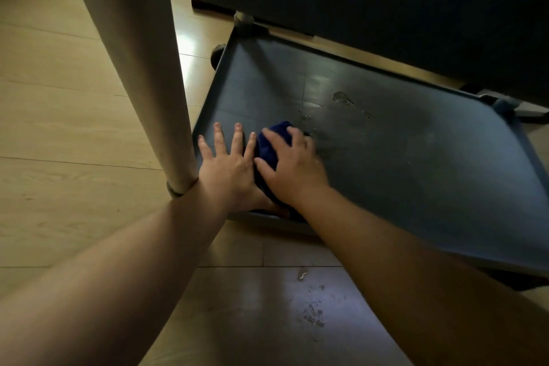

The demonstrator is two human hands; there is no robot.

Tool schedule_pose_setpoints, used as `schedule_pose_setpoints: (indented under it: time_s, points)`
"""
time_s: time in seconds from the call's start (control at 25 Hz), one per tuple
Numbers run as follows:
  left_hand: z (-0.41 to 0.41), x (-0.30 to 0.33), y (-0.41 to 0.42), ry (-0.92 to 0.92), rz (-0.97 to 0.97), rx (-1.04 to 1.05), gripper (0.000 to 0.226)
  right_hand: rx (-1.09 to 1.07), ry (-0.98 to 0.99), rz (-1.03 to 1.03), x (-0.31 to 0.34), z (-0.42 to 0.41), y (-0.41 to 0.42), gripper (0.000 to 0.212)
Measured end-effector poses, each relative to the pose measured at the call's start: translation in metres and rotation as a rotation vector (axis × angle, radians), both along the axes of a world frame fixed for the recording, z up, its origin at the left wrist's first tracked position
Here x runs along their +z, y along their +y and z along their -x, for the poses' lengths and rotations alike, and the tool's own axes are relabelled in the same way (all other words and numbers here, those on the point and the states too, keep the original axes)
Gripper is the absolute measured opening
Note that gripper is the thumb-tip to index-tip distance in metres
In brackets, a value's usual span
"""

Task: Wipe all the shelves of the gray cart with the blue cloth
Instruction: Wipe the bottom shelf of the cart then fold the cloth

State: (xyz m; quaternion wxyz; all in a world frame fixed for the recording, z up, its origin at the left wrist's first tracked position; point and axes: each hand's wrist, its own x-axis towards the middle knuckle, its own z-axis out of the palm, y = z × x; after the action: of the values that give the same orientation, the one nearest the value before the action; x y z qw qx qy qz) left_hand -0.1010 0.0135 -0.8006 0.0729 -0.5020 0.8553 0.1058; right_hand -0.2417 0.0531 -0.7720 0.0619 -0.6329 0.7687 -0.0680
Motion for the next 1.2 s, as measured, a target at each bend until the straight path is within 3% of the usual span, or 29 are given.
schedule_pose_setpoints:
  time_s: [0.12,0.4,0.64,0.92,1.2]
  points:
    - [0.001,-0.004,-0.002,-0.025,0.009,0.002,0.152,-0.027,0.117,0.051,-0.021,-0.006,0.002,0.054]
    - [0.003,-0.005,-0.005,0.004,-0.039,0.024,0.172,0.035,0.183,0.104,-0.023,0.029,0.003,0.039]
    - [0.002,-0.004,-0.004,0.016,-0.076,0.023,0.176,-0.169,0.128,0.089,-0.024,0.098,0.034,0.029]
    - [0.002,-0.003,-0.005,0.028,-0.093,0.03,0.177,-0.595,0.144,-0.076,-0.02,0.24,0.121,0.029]
    - [0.001,-0.006,-0.006,0.014,-0.095,0.042,0.177,-0.596,0.25,-0.03,-0.025,0.233,0.122,0.039]
